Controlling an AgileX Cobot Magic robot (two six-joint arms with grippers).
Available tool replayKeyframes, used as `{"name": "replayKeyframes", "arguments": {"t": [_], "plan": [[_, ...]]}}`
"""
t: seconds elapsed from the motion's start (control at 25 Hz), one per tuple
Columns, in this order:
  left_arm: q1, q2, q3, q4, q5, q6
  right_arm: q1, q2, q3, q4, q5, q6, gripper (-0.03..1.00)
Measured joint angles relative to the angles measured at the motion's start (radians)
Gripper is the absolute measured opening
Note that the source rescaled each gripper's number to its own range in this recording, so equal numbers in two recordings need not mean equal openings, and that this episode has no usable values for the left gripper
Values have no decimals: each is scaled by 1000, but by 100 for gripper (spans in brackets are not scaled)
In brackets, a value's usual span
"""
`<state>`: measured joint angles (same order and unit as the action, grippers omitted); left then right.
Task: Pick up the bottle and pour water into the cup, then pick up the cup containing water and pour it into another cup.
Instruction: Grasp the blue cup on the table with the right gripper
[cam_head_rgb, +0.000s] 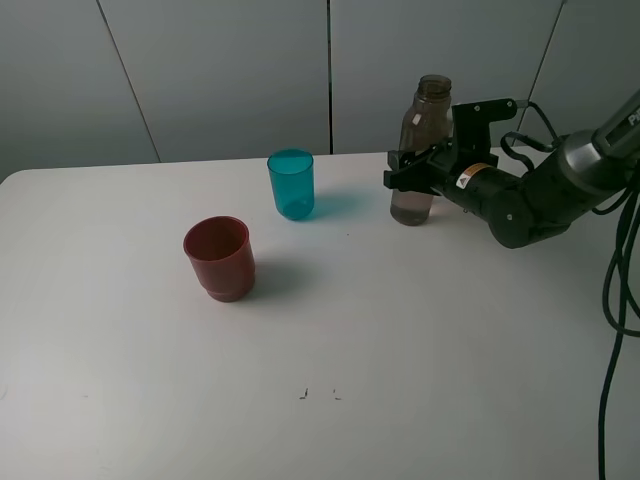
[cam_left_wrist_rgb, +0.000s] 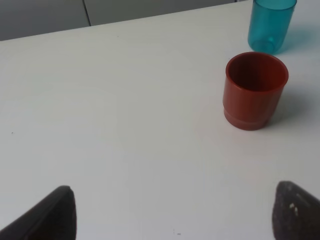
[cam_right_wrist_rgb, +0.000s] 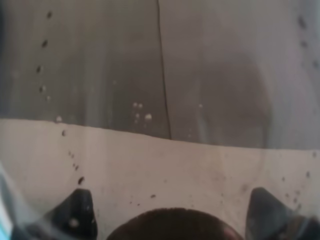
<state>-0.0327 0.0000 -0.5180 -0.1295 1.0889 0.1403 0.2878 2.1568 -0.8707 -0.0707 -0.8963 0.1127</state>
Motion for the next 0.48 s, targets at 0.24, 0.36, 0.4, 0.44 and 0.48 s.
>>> {"name": "replayKeyframes", "arguments": {"t": [0.24, 0.36, 0.4, 0.44, 0.48], "plan": [[0, 0, 0, 0, 0, 0, 0, -9, 0, -26, 26, -14, 3], [0, 0, 0, 0, 0, 0, 0, -26, -28, -63, 103, -19, 3], [0, 0, 0, 0, 0, 0, 0, -29, -45, -80, 137, -19, 3], [0, 0, 0, 0, 0, 0, 2, -30, -67, -96, 165, -19, 2], [0, 0, 0, 0, 0, 0, 2, -30, -90, -106, 186, -19, 2]]}}
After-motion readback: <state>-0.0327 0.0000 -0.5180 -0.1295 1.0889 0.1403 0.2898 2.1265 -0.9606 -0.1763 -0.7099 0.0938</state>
